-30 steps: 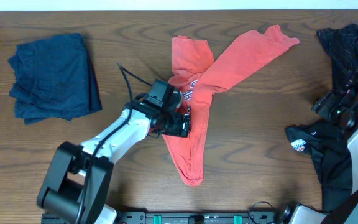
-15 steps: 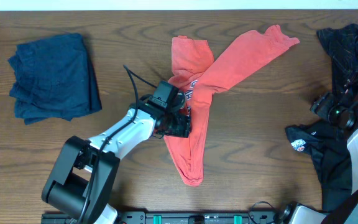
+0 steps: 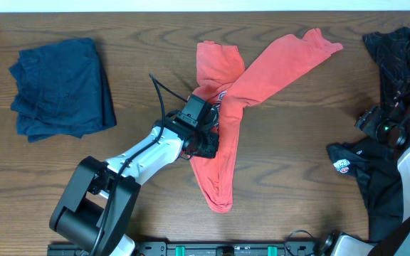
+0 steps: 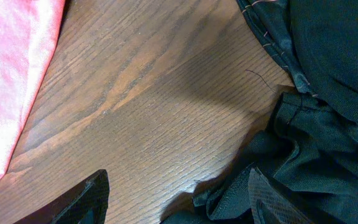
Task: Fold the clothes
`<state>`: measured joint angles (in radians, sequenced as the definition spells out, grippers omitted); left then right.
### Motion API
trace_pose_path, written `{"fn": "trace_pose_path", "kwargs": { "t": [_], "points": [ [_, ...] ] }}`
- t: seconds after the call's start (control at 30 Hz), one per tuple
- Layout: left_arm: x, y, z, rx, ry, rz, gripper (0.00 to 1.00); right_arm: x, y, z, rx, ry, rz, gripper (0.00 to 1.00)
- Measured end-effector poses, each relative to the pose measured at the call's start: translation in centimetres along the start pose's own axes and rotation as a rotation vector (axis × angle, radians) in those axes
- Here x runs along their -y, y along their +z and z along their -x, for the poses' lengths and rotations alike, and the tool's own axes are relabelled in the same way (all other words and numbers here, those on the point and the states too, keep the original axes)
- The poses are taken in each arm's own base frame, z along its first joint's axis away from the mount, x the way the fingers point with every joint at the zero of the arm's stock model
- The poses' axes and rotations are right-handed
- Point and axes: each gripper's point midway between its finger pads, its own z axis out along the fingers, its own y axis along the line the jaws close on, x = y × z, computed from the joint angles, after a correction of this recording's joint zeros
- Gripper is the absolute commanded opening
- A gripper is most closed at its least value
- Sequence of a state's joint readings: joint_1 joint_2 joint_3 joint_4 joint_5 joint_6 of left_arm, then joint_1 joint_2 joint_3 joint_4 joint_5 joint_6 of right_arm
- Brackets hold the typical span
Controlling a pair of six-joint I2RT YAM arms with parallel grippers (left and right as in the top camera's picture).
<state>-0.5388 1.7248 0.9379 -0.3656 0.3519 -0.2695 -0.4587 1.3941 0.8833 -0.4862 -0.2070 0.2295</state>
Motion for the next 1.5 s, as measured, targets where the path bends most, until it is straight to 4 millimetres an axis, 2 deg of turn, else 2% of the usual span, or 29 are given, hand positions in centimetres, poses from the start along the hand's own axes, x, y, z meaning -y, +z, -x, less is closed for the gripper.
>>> {"fn": "trace_pose_path", "kwargs": {
  "t": [0.03, 0.1, 0.17, 0.4, 0.43, 0.47, 0.5, 0.67, 0.87, 0.9, 0.93, 1.03, 1.07, 1.33, 1.4, 1.5],
  "points": [
    [0.0, -0.1, -0.2, -0.006, -0.002, 0.002, 0.26, 0.0, 0.0, 0.0, 0.0, 0.0, 0.0, 0.7],
    [0.0, -0.5, -0.6, -0.019, -0.011, 0.006, 0.14, 0.0, 0.0, 0.0, -0.002, 0.0, 0.0, 0.7],
    [0.1, -1.3, -0.8, -0.018, -0.01, 0.007, 0.08, 0.0, 0.0, -0.1, -0.003, 0.001, 0.0, 0.7],
    [0.9, -5.5, -1.5, 0.017, -0.001, 0.013, 0.06, 0.0, 0.0, -0.1, -0.003, 0.001, 0.002, 0.7],
    [1.0, -5.9, -1.4, 0.027, 0.001, 0.015, 0.12, 0.0, 0.0, -0.1, -0.003, 0.001, 0.002, 0.7],
    [1.0, -6.3, -1.3, 0.041, 0.007, 0.021, 0.42, 0.0, 0.0, -0.1, -0.004, 0.001, 0.001, 0.7],
    [0.9, -6.6, -1.1, 0.058, 0.007, 0.029, 0.53, 0.0, 0.0, -0.1, -0.004, 0.001, 0.001, 0.7],
    [0.1, -6.4, -0.6, 0.077, -0.007, 0.077, 0.56, 0.0, 0.0, -0.1, -0.004, 0.001, 0.001, 0.71],
    [-1.1, -3.1, 0.0, 0.051, -0.047, 0.104, 0.56, 0.0, 0.0, -0.1, -0.003, 0.001, 0.002, 0.71],
    [-1.3, -2.4, -0.1, 0.037, -0.051, 0.106, 0.54, 0.0, 0.0, -0.1, -0.003, 0.001, 0.002, 0.7],
    [-1.4, -2.0, -0.1, 0.029, -0.055, 0.103, 0.46, 0.0, 0.0, -0.1, -0.003, 0.001, 0.002, 0.71],
    [-1.4, -0.9, -0.4, 0.001, -0.072, 0.087, 0.13, 0.0, 0.0, -0.1, -0.003, 0.001, 0.002, 0.71],
    [-1.3, -0.7, -0.6, -0.006, -0.078, 0.081, 0.08, 0.0, 0.0, -0.1, -0.003, 0.001, 0.002, 0.71],
    [-1.1, -1.2, -1.1, -0.024, -0.084, 0.076, 0.06, 0.0, 0.0, -0.1, -0.003, 0.001, 0.001, 0.71],
    [-1.0, -2.1, -1.5, -0.028, -0.086, 0.078, 0.06, 0.0, 0.0, -0.1, -0.003, 0.001, 0.001, 0.71],
    [-0.8, -4.5, -2.7, -0.042, -0.094, 0.087, 0.06, 0.0, 0.0, -0.1, -0.005, 0.001, 0.001, 0.71]
  ]
}}
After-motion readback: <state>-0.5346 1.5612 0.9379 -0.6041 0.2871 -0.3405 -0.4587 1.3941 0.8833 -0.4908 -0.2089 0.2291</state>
